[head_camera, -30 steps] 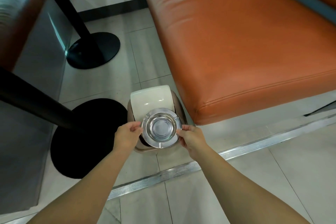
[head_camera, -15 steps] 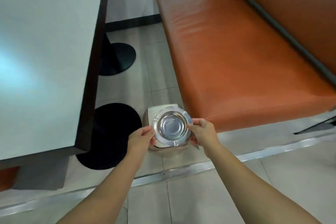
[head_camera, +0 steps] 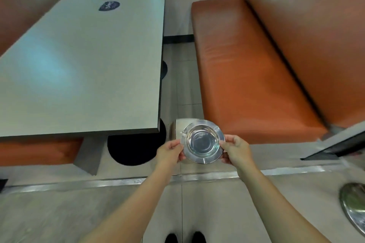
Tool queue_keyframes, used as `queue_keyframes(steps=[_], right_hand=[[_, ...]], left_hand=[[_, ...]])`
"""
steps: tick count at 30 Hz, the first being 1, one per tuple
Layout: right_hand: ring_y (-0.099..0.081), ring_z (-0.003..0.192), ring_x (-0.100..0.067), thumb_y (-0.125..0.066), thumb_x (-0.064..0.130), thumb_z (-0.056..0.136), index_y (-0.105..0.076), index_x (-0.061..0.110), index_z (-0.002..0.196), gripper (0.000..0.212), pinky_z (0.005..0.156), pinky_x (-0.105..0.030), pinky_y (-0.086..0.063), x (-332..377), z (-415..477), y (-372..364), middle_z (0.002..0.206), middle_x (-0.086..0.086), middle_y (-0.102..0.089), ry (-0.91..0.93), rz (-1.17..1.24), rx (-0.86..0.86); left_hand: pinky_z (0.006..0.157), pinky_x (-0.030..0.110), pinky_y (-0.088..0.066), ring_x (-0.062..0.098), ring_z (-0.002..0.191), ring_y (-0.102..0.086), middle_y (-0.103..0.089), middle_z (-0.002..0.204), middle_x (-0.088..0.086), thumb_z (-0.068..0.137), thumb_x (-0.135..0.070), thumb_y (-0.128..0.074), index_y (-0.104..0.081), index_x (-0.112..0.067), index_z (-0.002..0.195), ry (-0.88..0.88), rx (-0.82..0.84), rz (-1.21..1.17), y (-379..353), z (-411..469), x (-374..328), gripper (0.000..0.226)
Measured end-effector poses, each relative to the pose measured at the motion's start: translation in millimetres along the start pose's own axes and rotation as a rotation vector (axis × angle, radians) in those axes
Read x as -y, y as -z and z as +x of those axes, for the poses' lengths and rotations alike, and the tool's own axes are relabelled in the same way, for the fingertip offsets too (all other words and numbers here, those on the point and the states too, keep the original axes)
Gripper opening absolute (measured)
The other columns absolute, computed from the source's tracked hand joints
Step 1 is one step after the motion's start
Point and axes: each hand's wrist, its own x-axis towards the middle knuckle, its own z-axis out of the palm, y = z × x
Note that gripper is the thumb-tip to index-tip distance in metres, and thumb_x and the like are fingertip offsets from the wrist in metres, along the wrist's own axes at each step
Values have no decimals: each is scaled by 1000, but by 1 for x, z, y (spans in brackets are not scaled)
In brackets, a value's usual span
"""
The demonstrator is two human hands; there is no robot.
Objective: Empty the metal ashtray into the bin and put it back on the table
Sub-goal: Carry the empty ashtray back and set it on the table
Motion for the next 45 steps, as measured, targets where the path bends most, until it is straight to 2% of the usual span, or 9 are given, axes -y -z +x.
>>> queue_keyframes(steps=[4,9,11,16,21,26,31,37,45], right_hand=[[-50,43,-9,-61,13,83,-61,23,80,11,37,-19,-46,15,-36,3,64,1,-61,63,93,-31],[-53,38,-3,-60,9,84,-61,18,86,9,42,-24,-53,59,-77,-10,60,1,-62,198,122,-10],[-52,34,-1,-59,8,84,-60,18,83,10,36,-19,-48,78,-95,-22,59,1,-61,249,114,2],[-51,32,0,-58,7,83,-61,17,84,10,35,-15,-45,110,-143,-73,63,0,-61,331,129,74],[-50,43,-8,-58,7,85,-60,9,99,15,36,-14,-46,125,-183,-136,69,-3,-60,349,130,140],[-51,43,-8,-60,8,84,-59,8,101,17,37,-16,-47,133,-204,-199,69,-3,-59,356,124,180],[-55,53,-11,-61,9,84,-59,9,101,18,39,-16,-48,135,-210,-250,74,-4,-61,332,105,258],[-56,54,-15,-55,0,84,-60,7,96,15,40,-15,-50,155,-196,-293,71,-7,-61,348,109,298],[-60,48,-14,-56,-1,83,-61,14,72,19,40,-16,-51,210,-118,-341,67,-7,-63,374,113,305]], left_hand=[[59,22,-48,13,59,-51,-57,71,9,88,-1,-51,-60,4,111,-74,38,-10,12,-35,-19,26],[68,24,-50,12,64,-53,-60,78,8,88,-7,-52,-63,-5,106,-184,74,-25,37,-68,-61,21],[63,21,-51,11,63,-54,-61,74,5,87,-7,-53,-63,-9,99,-215,86,-68,56,-80,-75,16],[59,22,-48,13,63,-53,-61,76,8,83,-5,-58,-62,-3,106,-306,86,-140,122,-107,-103,23],[61,23,-49,13,65,-56,-64,77,6,83,-5,-58,-64,-7,94,-390,48,-150,197,-128,-122,13],[60,22,-48,13,66,-56,-62,78,7,85,-6,-56,-61,-4,103,-427,-35,-132,263,-137,-135,19],[61,21,-52,12,65,-55,-61,75,6,87,-6,-55,-60,-1,108,-431,-64,-137,315,-132,-145,22],[49,13,-54,13,64,-56,-61,76,7,87,-4,-55,-59,3,112,-445,-71,-160,346,-103,-167,27],[50,13,-54,12,59,-56,-59,73,6,85,-4,-58,-58,-1,117,-462,-101,-187,349,-26,-227,32]])
